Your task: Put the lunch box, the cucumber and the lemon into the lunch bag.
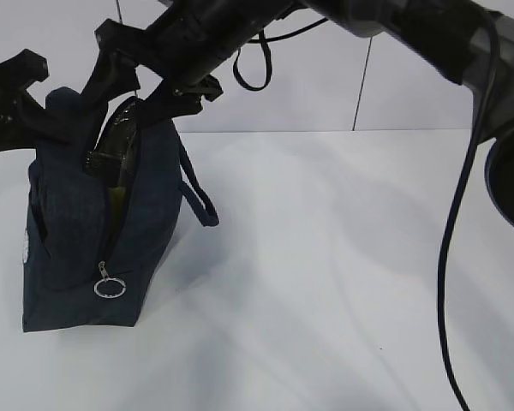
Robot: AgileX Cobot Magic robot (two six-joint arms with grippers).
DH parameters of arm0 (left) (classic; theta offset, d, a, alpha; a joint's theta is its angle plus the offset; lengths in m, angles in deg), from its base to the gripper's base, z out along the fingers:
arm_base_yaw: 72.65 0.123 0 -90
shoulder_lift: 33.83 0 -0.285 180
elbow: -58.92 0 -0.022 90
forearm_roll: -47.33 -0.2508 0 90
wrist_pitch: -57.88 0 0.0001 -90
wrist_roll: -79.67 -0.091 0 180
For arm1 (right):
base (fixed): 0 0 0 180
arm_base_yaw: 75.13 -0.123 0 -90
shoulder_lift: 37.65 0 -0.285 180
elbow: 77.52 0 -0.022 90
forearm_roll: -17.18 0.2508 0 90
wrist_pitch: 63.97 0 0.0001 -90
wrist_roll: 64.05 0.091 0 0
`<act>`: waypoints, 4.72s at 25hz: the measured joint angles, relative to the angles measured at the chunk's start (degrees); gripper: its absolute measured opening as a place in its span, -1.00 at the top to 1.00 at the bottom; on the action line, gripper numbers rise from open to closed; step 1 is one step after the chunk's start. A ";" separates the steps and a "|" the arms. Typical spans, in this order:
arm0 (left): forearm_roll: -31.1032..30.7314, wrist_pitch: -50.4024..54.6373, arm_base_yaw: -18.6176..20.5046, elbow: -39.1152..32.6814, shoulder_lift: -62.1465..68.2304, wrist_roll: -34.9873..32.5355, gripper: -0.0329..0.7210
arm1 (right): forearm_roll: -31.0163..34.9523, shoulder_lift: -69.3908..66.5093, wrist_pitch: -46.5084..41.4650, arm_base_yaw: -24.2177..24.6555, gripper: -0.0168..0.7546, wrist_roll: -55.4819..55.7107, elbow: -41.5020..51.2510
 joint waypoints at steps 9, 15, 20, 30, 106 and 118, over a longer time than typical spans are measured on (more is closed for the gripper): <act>0.00 0.60 0.00 0.00 0.00 0.00 0.93 | 0.05 0.00 -0.04 2.67 -0.54 0.00 -2.47; 0.00 0.64 0.00 0.00 0.00 -0.04 0.93 | -6.44 0.00 -0.24 2.67 -0.54 0.68 -2.47; 0.00 0.73 0.00 0.00 0.00 -0.04 0.93 | -13.07 0.00 -0.45 3.29 -0.45 2.33 -2.47; 0.00 0.73 0.00 0.00 0.00 -0.04 0.93 | -6.79 -4.40 -0.45 5.29 -0.19 2.17 -2.47; 15.66 -9.04 -12.62 8.81 12.08 -7.22 0.93 | -32.22 12.70 -0.64 6.46 0.94 0.84 16.80; 17.37 -9.15 -17.35 10.06 14.86 -7.22 0.93 | -36.50 14.78 -0.83 8.50 0.94 1.69 18.52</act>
